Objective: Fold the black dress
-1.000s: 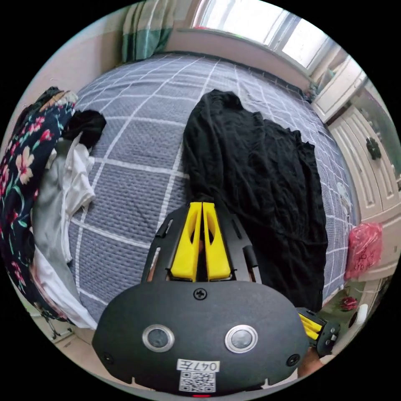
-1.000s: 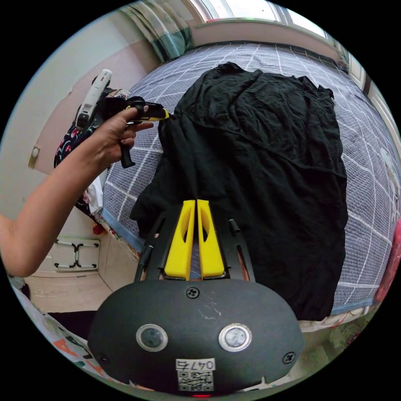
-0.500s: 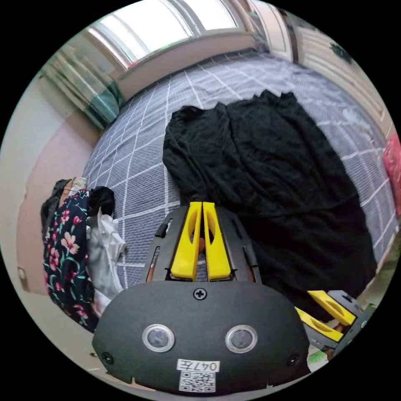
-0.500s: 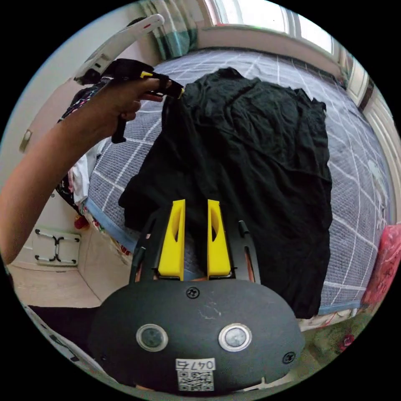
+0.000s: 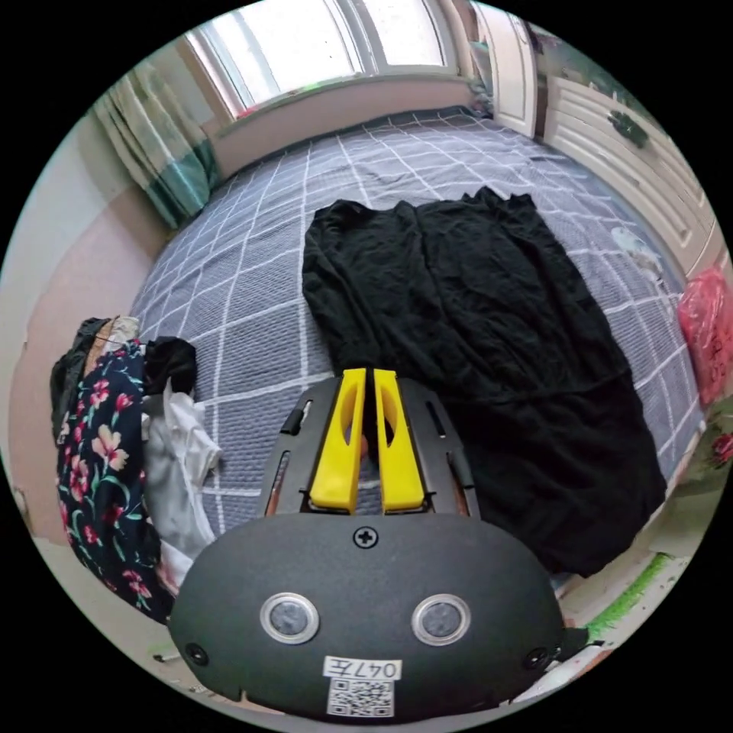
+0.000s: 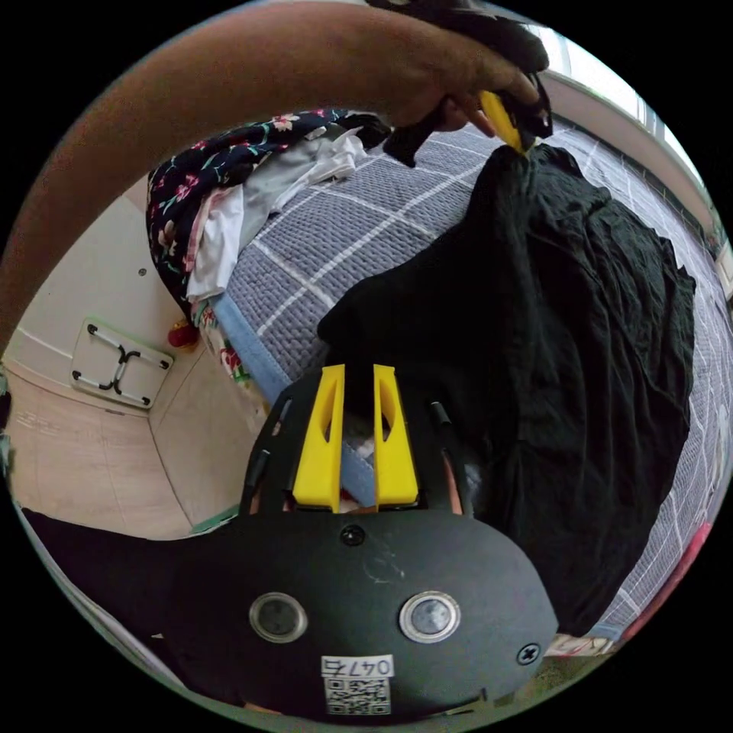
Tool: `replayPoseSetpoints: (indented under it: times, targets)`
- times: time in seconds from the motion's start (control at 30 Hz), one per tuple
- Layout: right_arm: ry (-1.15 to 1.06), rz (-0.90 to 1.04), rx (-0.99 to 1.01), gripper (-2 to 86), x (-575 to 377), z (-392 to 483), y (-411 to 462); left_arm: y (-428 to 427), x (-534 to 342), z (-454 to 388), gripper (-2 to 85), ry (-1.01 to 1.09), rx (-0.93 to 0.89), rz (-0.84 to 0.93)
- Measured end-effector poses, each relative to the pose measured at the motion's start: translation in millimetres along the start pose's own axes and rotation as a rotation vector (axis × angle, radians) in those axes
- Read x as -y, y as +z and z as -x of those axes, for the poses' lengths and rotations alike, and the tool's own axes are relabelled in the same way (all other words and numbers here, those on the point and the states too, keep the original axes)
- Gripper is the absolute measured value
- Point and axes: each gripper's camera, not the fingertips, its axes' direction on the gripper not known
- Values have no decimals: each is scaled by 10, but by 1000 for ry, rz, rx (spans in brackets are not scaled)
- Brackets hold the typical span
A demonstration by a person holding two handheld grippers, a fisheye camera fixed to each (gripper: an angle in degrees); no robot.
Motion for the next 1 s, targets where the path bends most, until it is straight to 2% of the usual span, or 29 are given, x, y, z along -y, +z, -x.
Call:
replayPoseSetpoints:
  times: [0.13,0.27,0.43,0.5,0.57,0.63,0.67,0.7,0.77,0.9,1.0]
  targets:
    - [29,-6,37,24,-113,-2,-51,-30,174,-19,69,5,-156,-37]
    - [76,-43,51,23,-266,-90,-217,242,301,-274,79,90,-206,57]
    - [139,-164,-23,27,-455,-273,-560,-26,290,-384,104,102,-107,-23]
    - [166,-153,-30,37,-528,-382,-613,-274,275,-496,117,166,0,-62]
    - [248,-159,-46,52,-815,-529,-784,-468,253,-614,118,201,33,-106]
    - [365,-184,-127,62,-1178,-649,-1032,-614,224,-763,110,237,-73,-135]
    - [465,-182,-202,68,-1449,-736,-1193,-656,205,-908,104,264,-204,-138]
    - [516,-175,-230,69,-1585,-784,-1264,-636,204,-1097,99,290,-333,-120]
    - [720,-135,-319,75,-2094,-983,-1465,-523,237,-1489,102,366,-448,-62]
    - [950,-129,-363,76,-2638,-1303,-1545,-255,424,-2294,120,474,-642,66]
    - [1090,-213,-306,59,-2905,-1608,-1555,-138,517,-2620,117,515,-671,94]
